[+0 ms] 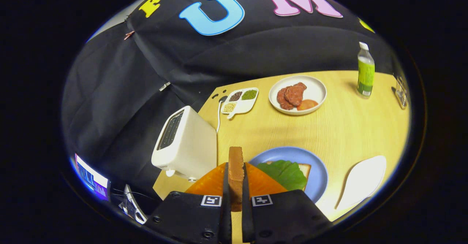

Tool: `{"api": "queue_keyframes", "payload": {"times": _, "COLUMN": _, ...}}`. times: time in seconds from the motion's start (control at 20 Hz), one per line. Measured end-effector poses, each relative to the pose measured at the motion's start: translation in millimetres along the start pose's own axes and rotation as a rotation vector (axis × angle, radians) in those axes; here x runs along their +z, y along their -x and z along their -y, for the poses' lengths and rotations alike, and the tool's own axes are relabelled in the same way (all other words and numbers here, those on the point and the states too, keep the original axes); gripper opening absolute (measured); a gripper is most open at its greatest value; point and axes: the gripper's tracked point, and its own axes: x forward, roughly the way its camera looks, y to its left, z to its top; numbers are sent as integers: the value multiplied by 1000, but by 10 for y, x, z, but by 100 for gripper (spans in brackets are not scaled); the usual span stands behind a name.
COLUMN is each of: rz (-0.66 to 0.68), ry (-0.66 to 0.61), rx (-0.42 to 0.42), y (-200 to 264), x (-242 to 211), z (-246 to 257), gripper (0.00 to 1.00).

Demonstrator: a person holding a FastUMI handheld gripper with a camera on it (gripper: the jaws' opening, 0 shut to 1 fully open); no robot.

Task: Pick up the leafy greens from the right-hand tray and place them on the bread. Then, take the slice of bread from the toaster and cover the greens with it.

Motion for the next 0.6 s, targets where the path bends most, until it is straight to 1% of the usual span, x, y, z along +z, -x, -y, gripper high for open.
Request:
{"api": "queue_keyframes", "payload": {"times": 0.1, "rz": -8, "ry": -21, "rx": -25, "y": -39, "x": -92, "z": 188, "gripper": 15}}
{"api": "queue_keyframes", "payload": {"times": 0.4, "rz": 12, "ry": -154, "rx": -38, "y": -83, "x": -95, "z": 591, "gripper": 17}}
{"api": "queue_keyframes", "payload": {"times": 0.55, "rz": 2, "ry": -178, "rx": -72, "y": -86, "x": -160, "z": 754, "gripper": 21}}
{"api": "queue_keyframes", "payload": {"times": 0.6, "rz": -2, "ry": -166, "rx": -95, "y": -75, "x": -191, "z": 819, "gripper": 24}}
